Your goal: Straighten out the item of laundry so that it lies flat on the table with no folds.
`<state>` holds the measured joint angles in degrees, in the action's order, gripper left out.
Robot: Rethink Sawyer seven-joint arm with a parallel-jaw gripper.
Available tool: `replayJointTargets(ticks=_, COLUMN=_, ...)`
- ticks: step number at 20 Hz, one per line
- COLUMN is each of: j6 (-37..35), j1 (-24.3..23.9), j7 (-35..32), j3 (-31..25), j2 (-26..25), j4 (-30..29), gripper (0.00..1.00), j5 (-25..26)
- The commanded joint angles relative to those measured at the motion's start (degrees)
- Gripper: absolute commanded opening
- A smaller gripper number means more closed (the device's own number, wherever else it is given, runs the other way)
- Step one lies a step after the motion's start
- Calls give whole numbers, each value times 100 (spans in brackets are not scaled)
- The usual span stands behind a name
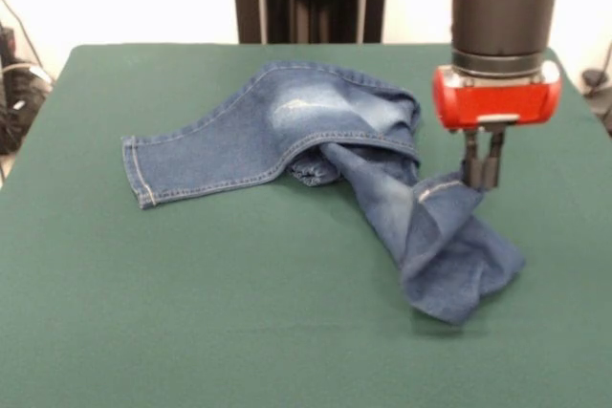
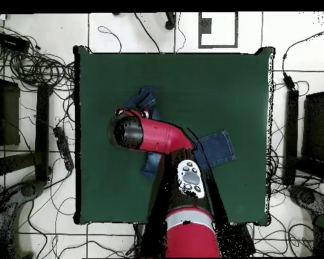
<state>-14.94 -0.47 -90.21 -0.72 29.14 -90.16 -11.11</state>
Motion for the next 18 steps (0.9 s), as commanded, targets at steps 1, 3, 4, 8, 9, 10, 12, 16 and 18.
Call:
replayJointTargets(ticks=1, j6=-563, j1=372, j7=-1652, j3=-176, j2=-545, j4=426, gripper=0, j5=-604)
replayJointTargets(ticks=3, j6=-567, j1=458, j7=-1706, j3=-158, j2=-704, j4=647, gripper=0, j5=-766)
replayJointTargets(ticks=4, j6=-542, j1=500, j7=-1746, j3=-160, j2=-738, j4=698, gripper=0, j5=-850)
replayJointTargets(ticks=8, j6=-923, j1=943, j7=-2102, j3=205, j2=-869, j4=1146, gripper=0, j5=-1204)
replayJointTargets(ticks=9, j6=-1124, j1=1078, j7=-2228, j3=334, j2=-913, j4=1322, gripper=0, j5=-1294)
replayJointTargets(ticks=10, j6=-1308, j1=1236, j7=-2359, j3=507, j2=-1018, j4=1616, gripper=0, j5=-1377)
replayJointTargets(ticks=12, j6=-1666, j1=1459, j7=-2598, j3=754, j2=-1203, j4=2125, gripper=0, j5=-1514)
replayJointTargets(ticks=16, j6=-2194, j1=1692, j7=-3002, j3=1008, j2=-1560, j4=2950, gripper=0, j5=-1687)
replayJointTargets(ticks=18, j6=-2449, j1=1767, j7=-3186, j3=1104, j2=-1690, j4=3318, gripper=0, j5=-1703)
